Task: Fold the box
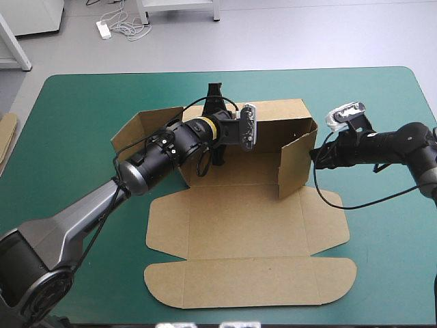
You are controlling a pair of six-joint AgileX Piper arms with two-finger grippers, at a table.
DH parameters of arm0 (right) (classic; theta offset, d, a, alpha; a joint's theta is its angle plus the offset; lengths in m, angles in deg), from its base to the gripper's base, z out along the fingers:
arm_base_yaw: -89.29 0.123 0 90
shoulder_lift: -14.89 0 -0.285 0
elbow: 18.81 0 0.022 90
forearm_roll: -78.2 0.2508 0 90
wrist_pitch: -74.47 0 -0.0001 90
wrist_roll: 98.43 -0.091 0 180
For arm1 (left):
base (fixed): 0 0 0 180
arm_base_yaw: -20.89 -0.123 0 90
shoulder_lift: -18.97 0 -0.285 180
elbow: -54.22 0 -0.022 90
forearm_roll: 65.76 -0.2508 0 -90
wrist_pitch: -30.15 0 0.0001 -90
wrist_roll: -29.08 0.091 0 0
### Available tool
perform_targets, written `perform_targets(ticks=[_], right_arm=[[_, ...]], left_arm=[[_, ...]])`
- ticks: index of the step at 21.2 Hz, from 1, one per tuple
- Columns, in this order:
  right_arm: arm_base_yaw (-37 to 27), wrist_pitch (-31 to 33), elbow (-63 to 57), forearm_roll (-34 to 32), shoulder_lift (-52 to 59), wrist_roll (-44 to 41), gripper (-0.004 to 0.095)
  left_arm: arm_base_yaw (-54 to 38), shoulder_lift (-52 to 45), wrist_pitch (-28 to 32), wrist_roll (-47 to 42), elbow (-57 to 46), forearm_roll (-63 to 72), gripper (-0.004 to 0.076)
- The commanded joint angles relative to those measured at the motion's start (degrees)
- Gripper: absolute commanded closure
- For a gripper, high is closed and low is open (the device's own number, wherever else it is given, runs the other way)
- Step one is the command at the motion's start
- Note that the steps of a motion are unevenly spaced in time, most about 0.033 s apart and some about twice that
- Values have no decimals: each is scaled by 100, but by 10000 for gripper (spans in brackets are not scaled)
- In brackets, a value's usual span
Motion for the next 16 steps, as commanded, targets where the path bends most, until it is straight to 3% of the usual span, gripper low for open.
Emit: perform_targets(ticks=[1,4,8,16], right_arm=[[13,84,124,335,210,263,474],[13,26,124,480,210,793,449],[13,-48,124,1016,201,1326,290],[13,228,124,1309,201,1391,287]], left_arm=[[53,-173,-244,-157,101,180,733],[53,-173,-244,-157,101,180,733],[53,-173,-244,-166,101,180,733],[53,-173,-198,-183,101,132,733]])
